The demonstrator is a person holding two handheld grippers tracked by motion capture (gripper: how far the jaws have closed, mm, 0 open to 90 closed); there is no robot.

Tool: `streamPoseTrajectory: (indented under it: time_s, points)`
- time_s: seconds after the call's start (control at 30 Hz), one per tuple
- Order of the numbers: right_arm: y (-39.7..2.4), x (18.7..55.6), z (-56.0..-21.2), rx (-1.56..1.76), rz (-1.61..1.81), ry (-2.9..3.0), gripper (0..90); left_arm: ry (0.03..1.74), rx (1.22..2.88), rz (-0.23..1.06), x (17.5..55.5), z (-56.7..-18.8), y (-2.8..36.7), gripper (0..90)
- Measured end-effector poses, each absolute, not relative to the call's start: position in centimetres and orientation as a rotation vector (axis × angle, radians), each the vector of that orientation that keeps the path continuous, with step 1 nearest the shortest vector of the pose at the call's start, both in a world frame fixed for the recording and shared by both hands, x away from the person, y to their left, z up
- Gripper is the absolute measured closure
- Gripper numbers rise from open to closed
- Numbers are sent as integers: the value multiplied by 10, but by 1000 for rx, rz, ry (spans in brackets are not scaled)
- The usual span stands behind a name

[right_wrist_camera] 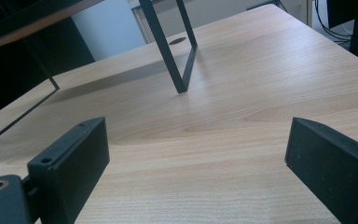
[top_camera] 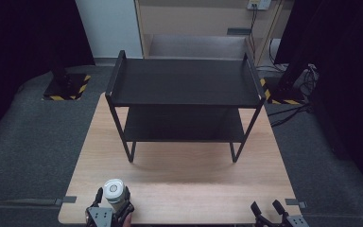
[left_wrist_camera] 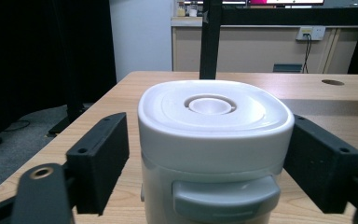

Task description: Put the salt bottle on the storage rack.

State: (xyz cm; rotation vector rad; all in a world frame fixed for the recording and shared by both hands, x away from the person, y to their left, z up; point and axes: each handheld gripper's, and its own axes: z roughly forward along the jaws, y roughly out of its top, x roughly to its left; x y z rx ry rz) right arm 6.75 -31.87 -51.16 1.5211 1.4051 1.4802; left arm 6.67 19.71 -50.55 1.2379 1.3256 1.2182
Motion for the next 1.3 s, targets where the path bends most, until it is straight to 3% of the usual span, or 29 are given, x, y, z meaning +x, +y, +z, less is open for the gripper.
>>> streamPoseTrajectory:
  time_s: [0.2,0.73,1.3]
  points:
    - [-318,69,-511,1517,1477,1411,64,1313,1248,1213,66,-506,199,297]
    - [-313,74,-505,1501,1465,1426,73,1294,1306,1140,66,-490,212,304]
    - [-304,80,-496,1450,1500,1447,74,1185,1326,1103,84,-412,196,304]
